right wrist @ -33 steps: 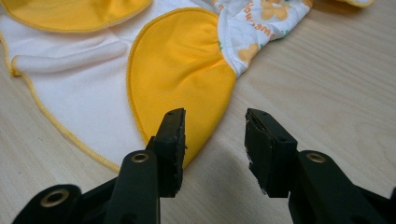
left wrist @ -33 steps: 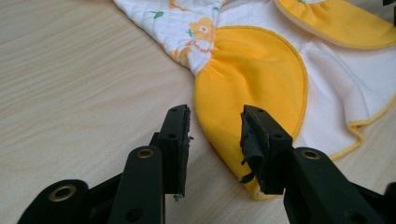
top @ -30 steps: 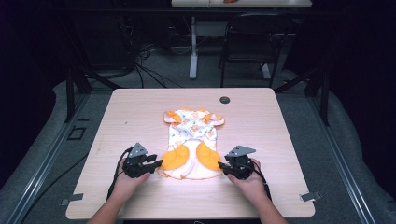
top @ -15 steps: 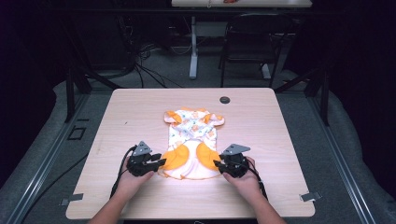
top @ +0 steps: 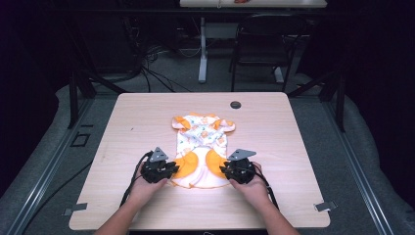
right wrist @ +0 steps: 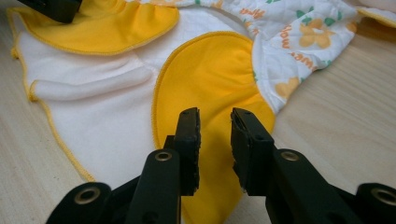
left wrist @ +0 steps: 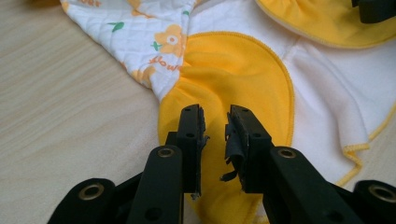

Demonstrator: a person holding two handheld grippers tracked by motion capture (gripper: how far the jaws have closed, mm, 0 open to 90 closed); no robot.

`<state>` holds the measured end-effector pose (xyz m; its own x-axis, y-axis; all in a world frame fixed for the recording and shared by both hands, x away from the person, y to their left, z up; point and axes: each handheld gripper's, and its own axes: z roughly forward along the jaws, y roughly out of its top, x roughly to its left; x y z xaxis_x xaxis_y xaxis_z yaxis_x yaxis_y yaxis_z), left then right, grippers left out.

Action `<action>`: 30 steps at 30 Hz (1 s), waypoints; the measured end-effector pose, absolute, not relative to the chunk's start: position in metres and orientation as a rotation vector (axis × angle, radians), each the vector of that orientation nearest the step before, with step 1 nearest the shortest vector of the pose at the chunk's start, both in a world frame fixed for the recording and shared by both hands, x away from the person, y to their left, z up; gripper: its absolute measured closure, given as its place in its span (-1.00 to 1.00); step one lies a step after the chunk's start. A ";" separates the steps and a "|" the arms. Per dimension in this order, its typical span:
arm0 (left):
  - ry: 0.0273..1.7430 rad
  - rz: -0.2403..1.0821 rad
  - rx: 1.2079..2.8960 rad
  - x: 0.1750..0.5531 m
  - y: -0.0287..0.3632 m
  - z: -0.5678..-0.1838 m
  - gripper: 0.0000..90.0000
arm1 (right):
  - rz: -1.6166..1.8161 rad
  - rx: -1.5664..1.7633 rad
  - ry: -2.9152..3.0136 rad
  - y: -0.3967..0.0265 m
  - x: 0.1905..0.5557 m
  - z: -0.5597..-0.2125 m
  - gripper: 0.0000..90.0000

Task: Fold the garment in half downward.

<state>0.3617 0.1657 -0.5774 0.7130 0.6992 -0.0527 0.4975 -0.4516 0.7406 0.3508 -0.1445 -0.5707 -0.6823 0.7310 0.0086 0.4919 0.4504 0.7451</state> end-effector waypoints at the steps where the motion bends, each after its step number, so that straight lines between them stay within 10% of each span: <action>1: 0.905 0.336 2.153 0.362 0.165 -0.578 0.70 | 1.061 1.030 2.405 -0.142 0.351 -0.573 0.62; 30: 0.866 0.299 2.188 0.346 0.165 -0.579 0.77 | 1.018 0.964 2.506 -0.145 0.338 -0.576 0.73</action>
